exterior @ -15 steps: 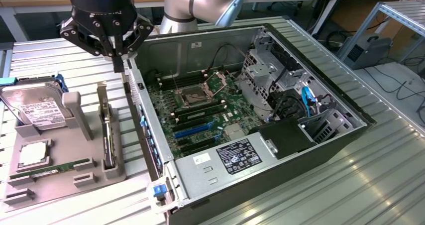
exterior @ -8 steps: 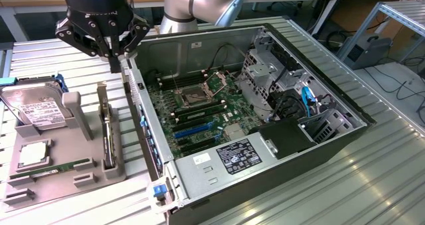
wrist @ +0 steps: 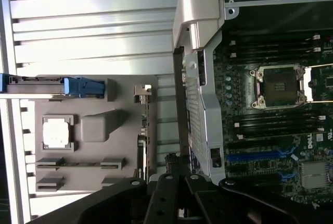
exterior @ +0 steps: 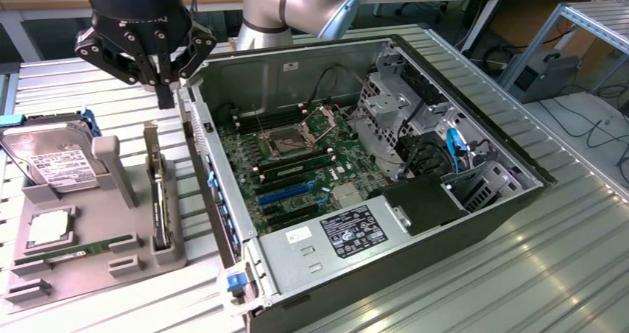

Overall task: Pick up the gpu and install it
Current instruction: 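Reach for the gpu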

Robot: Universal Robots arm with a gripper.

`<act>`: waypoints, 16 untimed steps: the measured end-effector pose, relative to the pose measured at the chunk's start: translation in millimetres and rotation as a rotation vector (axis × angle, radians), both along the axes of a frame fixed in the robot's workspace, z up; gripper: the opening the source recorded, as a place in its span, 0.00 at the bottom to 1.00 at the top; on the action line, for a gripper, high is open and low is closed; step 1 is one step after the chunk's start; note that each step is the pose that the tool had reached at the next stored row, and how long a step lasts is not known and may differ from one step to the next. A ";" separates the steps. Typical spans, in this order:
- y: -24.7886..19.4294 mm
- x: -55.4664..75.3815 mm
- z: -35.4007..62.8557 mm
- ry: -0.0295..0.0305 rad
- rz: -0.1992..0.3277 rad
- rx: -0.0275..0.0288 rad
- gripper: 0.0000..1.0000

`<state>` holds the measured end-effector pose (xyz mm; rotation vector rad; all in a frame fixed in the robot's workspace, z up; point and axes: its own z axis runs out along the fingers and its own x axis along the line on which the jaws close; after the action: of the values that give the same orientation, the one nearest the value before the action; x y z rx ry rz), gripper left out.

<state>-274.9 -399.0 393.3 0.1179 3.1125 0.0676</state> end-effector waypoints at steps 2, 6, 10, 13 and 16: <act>0.0 -1.1 0.0 -0.0001 0.000 0.0000 0.11; 0.0 -3.5 0.0 0.0000 0.000 0.0000 0.11; 0.0 -6.4 0.0 0.0000 0.000 0.0000 0.11; 0.0 -8.2 0.0 0.0000 0.000 0.0000 0.11; 0.0 -10.0 0.0 -0.0001 0.000 0.0001 0.11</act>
<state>-284.9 -398.9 393.3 0.1180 3.1125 0.0677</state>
